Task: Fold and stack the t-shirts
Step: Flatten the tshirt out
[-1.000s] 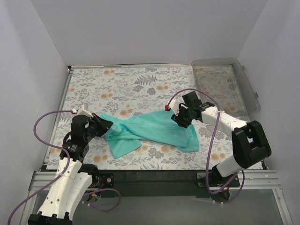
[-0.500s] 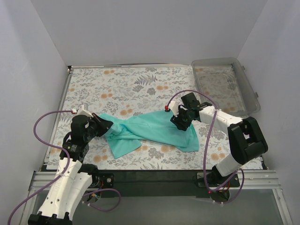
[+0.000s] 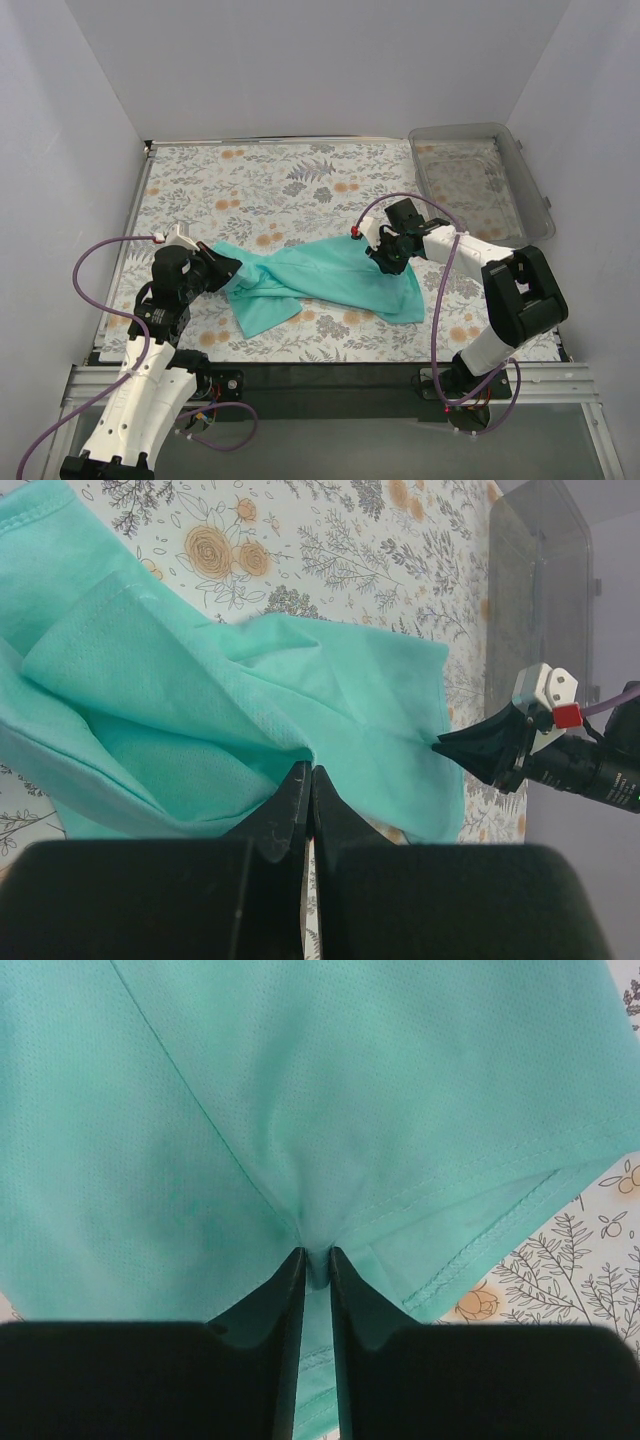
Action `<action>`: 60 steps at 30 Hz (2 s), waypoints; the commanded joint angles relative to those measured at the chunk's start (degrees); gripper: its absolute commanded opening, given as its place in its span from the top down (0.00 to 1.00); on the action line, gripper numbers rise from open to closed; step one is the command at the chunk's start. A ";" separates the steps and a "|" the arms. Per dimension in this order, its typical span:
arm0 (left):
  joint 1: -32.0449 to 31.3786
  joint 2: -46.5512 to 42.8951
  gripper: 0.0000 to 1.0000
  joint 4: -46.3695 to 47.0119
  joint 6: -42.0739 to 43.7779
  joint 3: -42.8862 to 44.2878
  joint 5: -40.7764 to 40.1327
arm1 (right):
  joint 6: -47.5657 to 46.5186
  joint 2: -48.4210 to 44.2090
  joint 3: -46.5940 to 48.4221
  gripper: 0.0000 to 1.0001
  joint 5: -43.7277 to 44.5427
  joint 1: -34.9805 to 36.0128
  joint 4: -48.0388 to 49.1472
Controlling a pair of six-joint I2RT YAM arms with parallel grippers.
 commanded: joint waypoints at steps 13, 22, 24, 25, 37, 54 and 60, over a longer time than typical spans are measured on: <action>0.25 -0.97 1.00 0.15 0.93 1.14 -0.79 | -1.99 -8.54 3.48 0.99 -0.47 -0.61 -0.94; 0.25 1.13 1.00 1.38 2.43 6.23 -4.13 | -3.84 -15.06 6.02 0.99 -5.48 -4.91 -3.76; 0.25 1.57 1.00 1.64 3.13 7.29 -4.92 | -3.84 -16.20 6.64 0.99 -6.45 -5.88 -4.20; 0.25 1.83 1.00 1.73 3.40 7.91 -5.27 | -3.84 -16.55 7.77 0.99 -7.15 -6.32 -4.46; 0.25 2.01 1.00 6.83 9.72 20.13 -17.48 | -1.47 -26.57 17.01 0.99 -12.78 -12.47 -7.28; 0.25 2.01 1.00 9.37 18.33 24.08 -29.97 | 8.55 -30.26 28.87 0.99 -9.00 -21.18 -4.99; 0.25 0.96 1.00 13.50 20.80 27.59 -29.71 | 10.04 -32.20 36.07 0.99 -10.84 -21.44 -4.82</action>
